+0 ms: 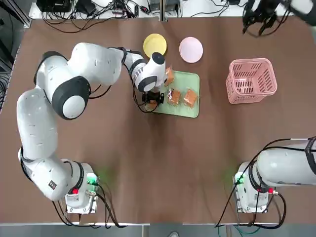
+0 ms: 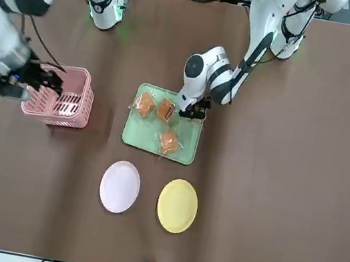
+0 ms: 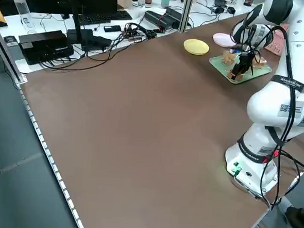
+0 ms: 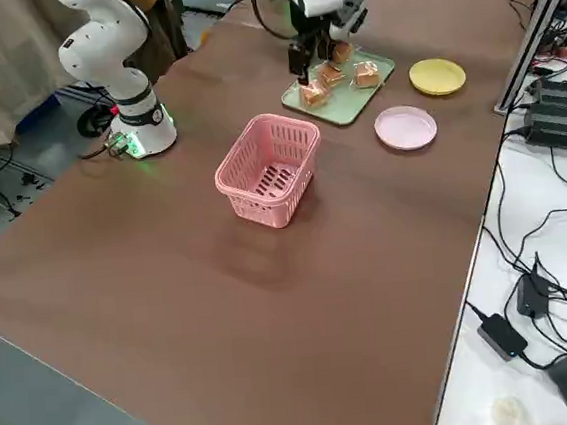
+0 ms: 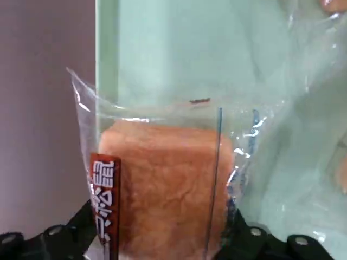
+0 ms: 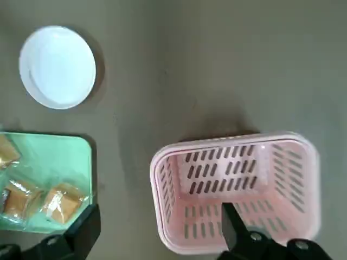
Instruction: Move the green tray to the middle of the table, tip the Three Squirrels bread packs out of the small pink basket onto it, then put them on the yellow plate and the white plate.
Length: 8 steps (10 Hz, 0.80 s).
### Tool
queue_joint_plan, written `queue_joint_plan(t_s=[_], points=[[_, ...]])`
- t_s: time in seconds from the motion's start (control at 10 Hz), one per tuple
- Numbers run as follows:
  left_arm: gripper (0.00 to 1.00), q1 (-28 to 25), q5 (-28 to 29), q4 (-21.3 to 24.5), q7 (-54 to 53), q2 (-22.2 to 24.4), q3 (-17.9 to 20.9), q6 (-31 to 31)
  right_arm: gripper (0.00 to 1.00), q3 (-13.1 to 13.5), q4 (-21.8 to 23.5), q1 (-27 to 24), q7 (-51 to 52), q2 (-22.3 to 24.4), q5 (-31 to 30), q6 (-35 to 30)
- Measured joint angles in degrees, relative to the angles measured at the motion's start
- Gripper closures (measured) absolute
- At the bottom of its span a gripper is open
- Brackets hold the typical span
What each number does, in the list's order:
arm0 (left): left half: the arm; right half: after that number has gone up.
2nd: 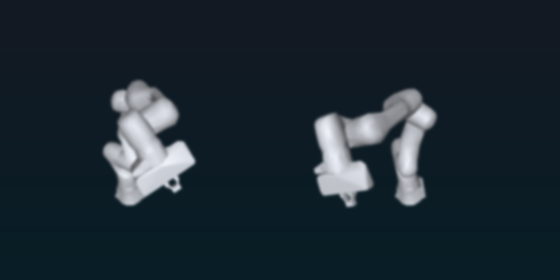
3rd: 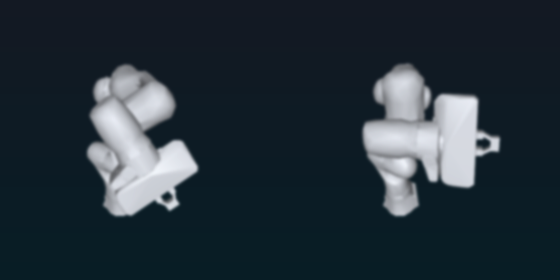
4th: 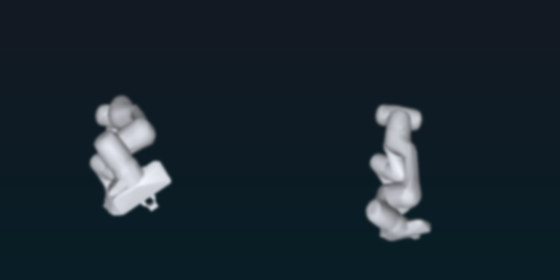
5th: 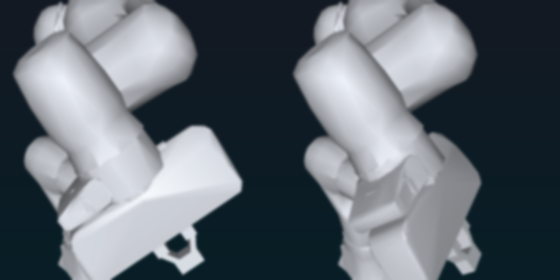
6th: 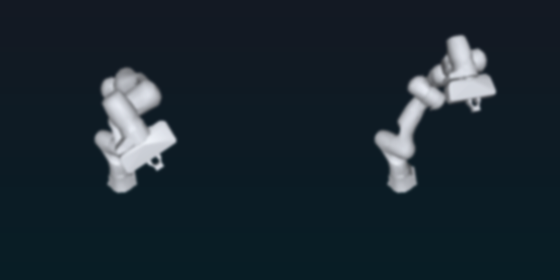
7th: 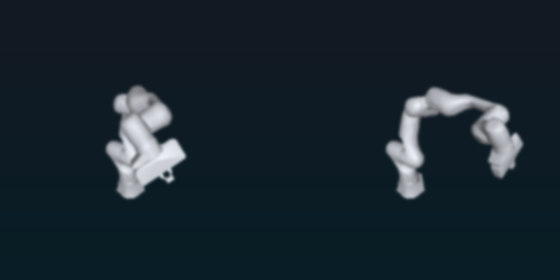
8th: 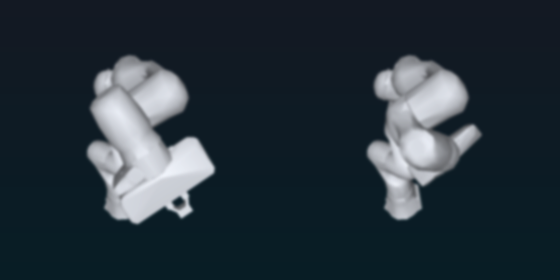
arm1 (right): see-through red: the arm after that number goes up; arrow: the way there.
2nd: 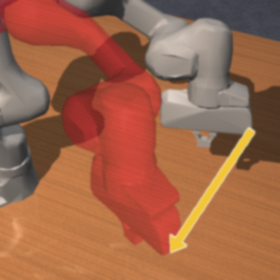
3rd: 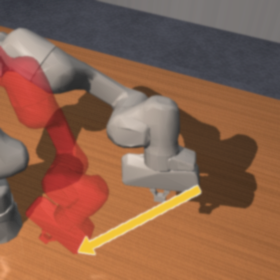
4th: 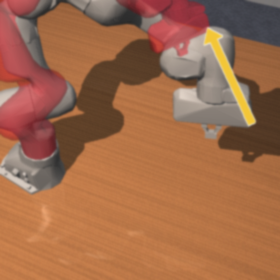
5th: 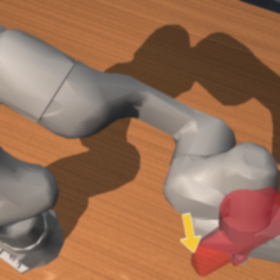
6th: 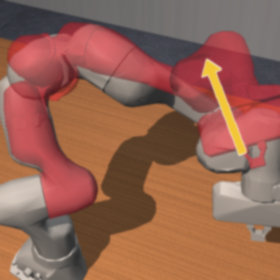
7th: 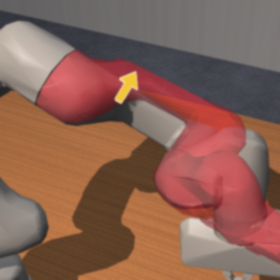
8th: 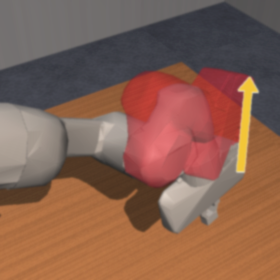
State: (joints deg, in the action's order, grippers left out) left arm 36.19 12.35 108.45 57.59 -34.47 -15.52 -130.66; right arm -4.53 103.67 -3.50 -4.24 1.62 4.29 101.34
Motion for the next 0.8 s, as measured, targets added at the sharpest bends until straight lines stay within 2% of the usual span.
queue_joint_plan(t_s=[0.2, 0.3, 0.6, 0.8], points=[[0.0, -0.4, 0.0, -0.2, 0.0, 1.3, 0.0, 0.5, 0.01, 2.1, -9.7, -0.1, 1.7, 0.2, -0.1, -11.3], [0.0, -0.9, 0.0, -0.5, 0.0, 3.4, 0.0, 1.8, 0.01, 2.7, -12.0, -0.1, 1.8, 0.4, -0.2, -15.1], [0.0, -4.2, 0.0, -2.2, -5.3, 10.4, 0.1, 4.6, 0.02, 2.8, -12.6, -0.1, 1.7, 2.6, -0.8, -20.3], [0.0, -4.7, 0.0, -6.7, -9.1, 9.5, 0.2, 4.9, 0.02, 2.8, -12.7, -0.1, 1.5, 2.7, -0.8, -21.5]])
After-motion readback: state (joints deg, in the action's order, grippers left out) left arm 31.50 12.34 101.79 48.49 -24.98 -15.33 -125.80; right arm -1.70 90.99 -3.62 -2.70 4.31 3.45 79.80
